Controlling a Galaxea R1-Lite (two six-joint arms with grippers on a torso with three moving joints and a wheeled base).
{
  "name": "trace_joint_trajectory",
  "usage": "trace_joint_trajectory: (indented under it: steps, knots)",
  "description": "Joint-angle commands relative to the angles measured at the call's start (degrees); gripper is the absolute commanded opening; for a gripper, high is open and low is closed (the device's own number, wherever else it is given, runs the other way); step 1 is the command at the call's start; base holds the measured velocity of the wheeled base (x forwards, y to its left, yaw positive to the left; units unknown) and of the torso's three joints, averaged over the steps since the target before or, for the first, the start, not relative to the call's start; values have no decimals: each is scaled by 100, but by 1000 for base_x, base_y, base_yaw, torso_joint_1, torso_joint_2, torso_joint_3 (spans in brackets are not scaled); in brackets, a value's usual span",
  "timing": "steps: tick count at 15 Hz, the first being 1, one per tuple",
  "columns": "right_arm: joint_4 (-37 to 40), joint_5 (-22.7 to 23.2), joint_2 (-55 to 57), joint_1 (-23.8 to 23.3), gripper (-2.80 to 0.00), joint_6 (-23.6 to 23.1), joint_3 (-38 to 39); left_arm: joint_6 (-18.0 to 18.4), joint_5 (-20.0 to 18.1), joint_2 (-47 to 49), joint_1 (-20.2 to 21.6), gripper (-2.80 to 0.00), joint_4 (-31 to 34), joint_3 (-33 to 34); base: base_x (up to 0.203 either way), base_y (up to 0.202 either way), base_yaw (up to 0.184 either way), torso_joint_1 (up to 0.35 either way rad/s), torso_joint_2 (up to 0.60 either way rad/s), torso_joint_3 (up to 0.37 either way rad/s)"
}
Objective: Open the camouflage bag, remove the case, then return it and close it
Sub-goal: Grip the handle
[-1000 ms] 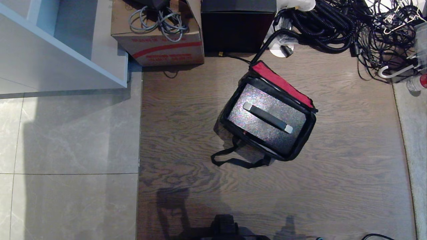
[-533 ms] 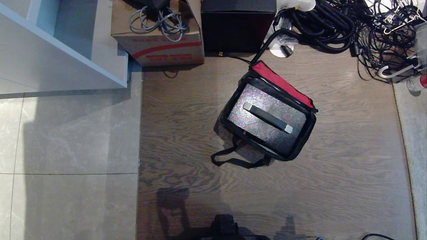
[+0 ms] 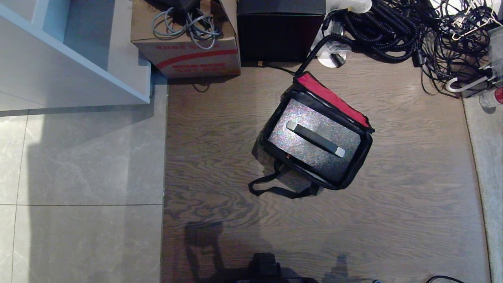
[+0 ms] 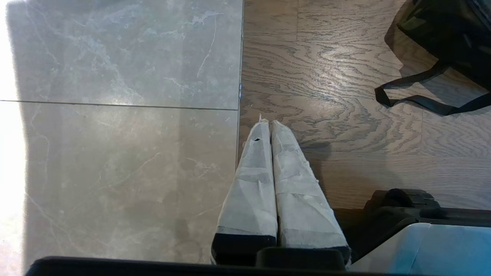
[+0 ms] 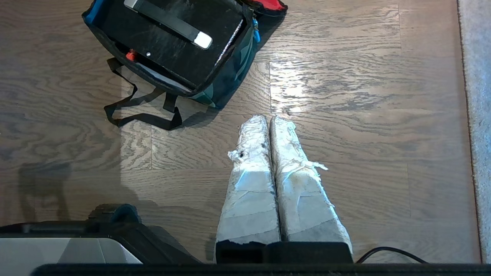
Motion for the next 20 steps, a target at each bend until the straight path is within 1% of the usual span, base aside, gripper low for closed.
trace_joint_trajectory:
  steps: [1, 20]
  knots:
    - [-7, 0, 14, 5, -280, 0, 229, -2, 4, 0, 0, -280, 0, 0, 0, 0, 0, 0, 0, 0]
    - [-7, 0, 14, 5, -280, 0, 229, -2, 4, 0, 0, -280, 0, 0, 0, 0, 0, 0, 0, 0]
